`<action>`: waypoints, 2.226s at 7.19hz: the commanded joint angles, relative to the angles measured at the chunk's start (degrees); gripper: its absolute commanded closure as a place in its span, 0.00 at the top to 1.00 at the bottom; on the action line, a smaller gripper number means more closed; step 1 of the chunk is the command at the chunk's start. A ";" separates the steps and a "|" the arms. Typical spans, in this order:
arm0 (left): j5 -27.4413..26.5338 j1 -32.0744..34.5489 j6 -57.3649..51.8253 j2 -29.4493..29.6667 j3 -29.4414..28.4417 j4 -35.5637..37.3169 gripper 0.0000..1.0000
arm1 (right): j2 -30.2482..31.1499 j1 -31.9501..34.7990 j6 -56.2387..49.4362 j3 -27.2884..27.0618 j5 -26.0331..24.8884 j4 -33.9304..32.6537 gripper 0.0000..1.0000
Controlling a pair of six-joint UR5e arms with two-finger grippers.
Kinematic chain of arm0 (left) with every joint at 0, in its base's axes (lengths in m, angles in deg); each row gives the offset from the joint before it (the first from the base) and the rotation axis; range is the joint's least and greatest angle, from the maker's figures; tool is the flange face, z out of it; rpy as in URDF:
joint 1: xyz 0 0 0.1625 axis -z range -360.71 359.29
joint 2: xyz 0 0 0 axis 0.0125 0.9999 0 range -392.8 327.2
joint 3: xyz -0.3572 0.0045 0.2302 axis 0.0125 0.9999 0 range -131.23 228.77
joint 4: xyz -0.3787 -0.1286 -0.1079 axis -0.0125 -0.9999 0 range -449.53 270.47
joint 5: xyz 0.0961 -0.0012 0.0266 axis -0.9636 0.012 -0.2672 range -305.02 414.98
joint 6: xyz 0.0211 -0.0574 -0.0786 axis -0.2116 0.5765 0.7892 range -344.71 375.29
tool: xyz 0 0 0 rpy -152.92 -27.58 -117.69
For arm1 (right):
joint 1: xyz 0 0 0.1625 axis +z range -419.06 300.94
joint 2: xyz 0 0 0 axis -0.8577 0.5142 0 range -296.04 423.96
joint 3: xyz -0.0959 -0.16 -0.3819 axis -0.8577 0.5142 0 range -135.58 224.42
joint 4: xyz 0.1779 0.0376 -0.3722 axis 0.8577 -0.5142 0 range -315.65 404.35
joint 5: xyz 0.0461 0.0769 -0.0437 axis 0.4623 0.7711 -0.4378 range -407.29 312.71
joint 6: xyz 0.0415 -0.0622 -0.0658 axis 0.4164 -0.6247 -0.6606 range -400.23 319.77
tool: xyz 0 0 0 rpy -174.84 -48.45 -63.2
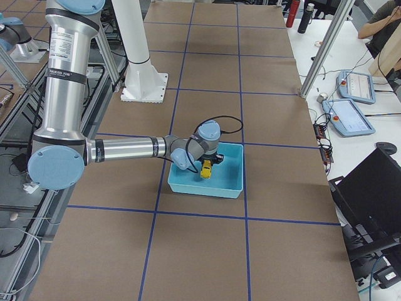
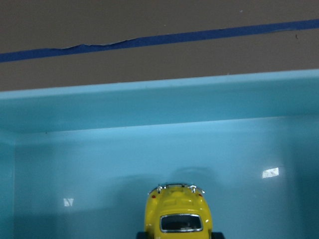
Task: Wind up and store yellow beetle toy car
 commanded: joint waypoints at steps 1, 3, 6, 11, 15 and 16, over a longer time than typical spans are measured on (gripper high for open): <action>0.09 -0.05 0.00 0.00 0.00 0.00 1.00 | -0.09 -0.10 1.02 0.21 0.67 -0.04 1.00; 0.18 0.03 0.00 0.00 0.00 0.00 1.00 | -0.44 -0.02 1.28 0.12 1.46 -0.04 1.00; 0.35 0.03 0.00 0.00 0.09 0.09 1.00 | -1.15 3.66 8.69 -4.60 4.10 -0.04 1.00; 0.35 0.03 0.00 0.00 0.26 0.00 1.00 | -0.19 16.12 34.38 -10.94 3.66 -4.93 1.00; 0.35 -0.05 0.00 0.00 0.35 0.00 1.00 | -2.29 26.87 46.47 -11.48 3.74 -29.00 1.00; 0.35 -0.05 0.00 0.00 0.35 0.00 1.00 | -1.94 27.75 47.76 -10.70 3.49 -31.83 1.00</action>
